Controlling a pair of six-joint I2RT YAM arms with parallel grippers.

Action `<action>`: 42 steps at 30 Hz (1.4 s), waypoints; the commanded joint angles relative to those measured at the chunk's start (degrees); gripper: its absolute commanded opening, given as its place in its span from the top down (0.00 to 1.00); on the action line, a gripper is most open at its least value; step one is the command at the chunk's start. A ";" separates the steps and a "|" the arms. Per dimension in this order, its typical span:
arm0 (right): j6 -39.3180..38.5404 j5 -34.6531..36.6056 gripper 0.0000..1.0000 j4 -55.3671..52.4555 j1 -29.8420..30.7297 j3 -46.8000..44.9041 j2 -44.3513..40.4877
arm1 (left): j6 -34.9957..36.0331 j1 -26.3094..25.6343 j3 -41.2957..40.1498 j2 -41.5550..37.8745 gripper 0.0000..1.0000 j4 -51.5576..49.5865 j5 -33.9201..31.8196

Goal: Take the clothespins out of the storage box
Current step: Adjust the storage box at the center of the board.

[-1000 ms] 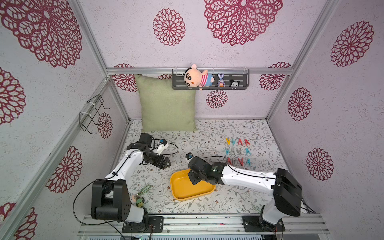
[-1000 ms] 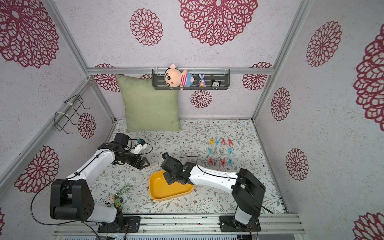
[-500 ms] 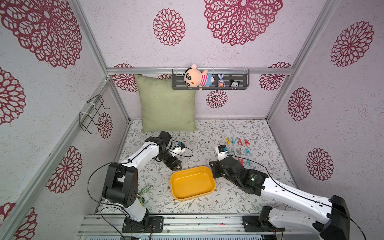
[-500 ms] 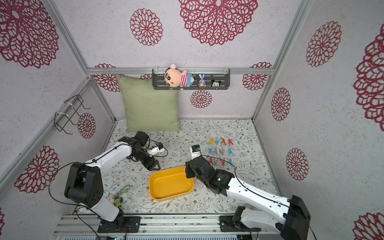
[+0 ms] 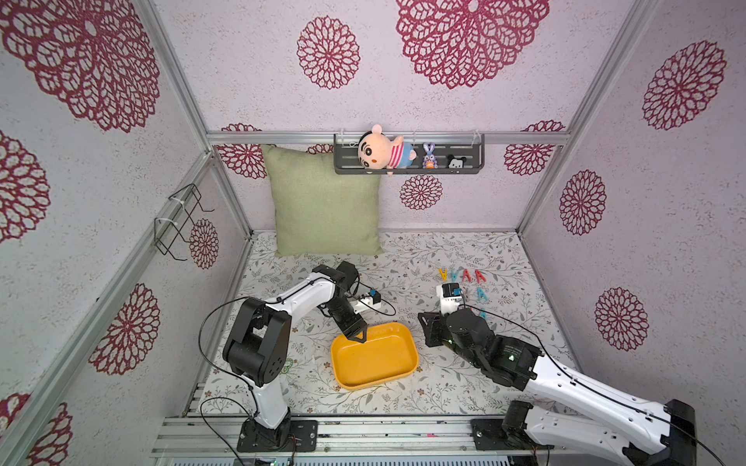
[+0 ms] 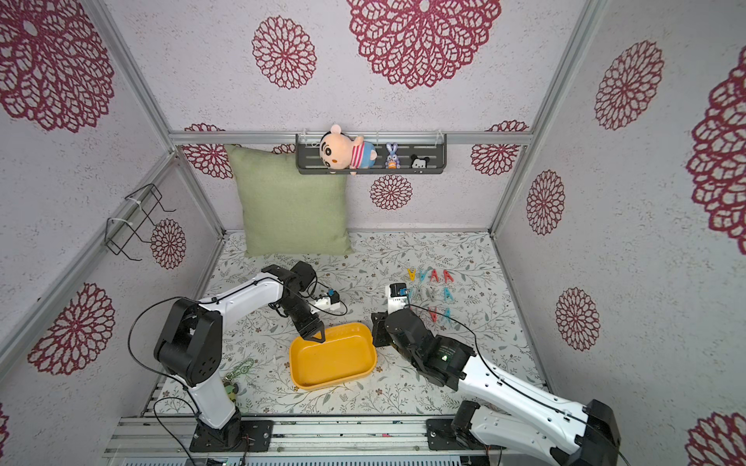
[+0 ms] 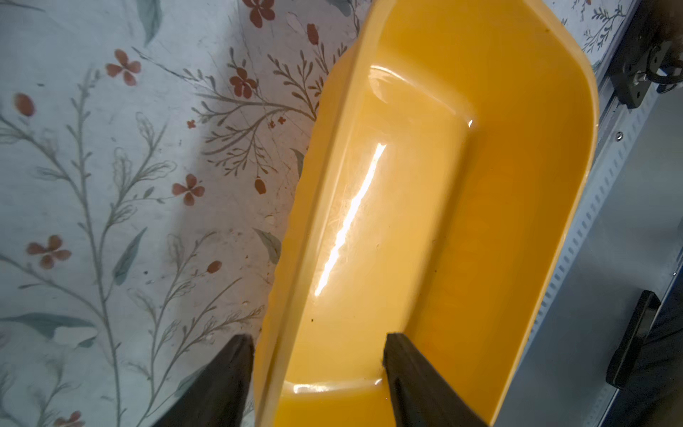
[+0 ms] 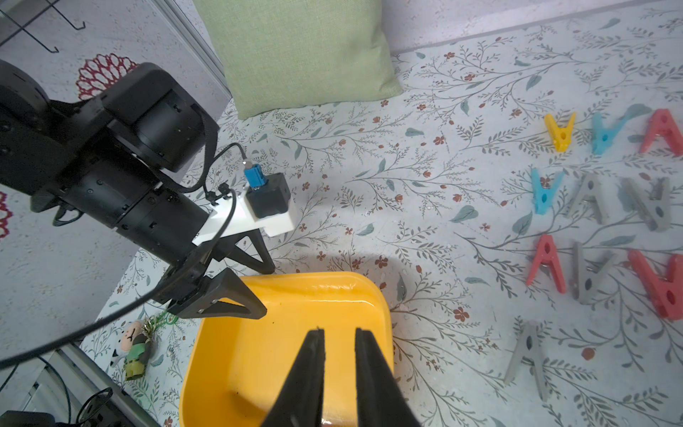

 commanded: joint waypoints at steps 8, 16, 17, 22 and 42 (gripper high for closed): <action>2.02 0.95 0.79 -0.66 -0.27 -0.25 -3.99 | -1.01 -1.85 2.16 4.16 0.67 1.74 -1.43; 2.59 0.91 0.80 -1.00 -0.26 -0.74 -4.58 | 0.77 -1.75 3.63 5.73 1.00 -0.68 1.54; 2.59 0.82 0.80 -1.01 -0.32 -0.73 -4.59 | 1.32 -1.51 3.97 5.88 1.00 -1.40 2.85; 2.80 0.63 0.80 -1.09 -0.34 -0.56 -4.27 | 7.56 0.06 8.07 8.87 1.00 -8.76 11.96; 2.15 4.08 0.80 -4.61 -0.61 2.01 -7.27 | 36.92 1.67 22.56 22.39 1.00 -41.25 31.49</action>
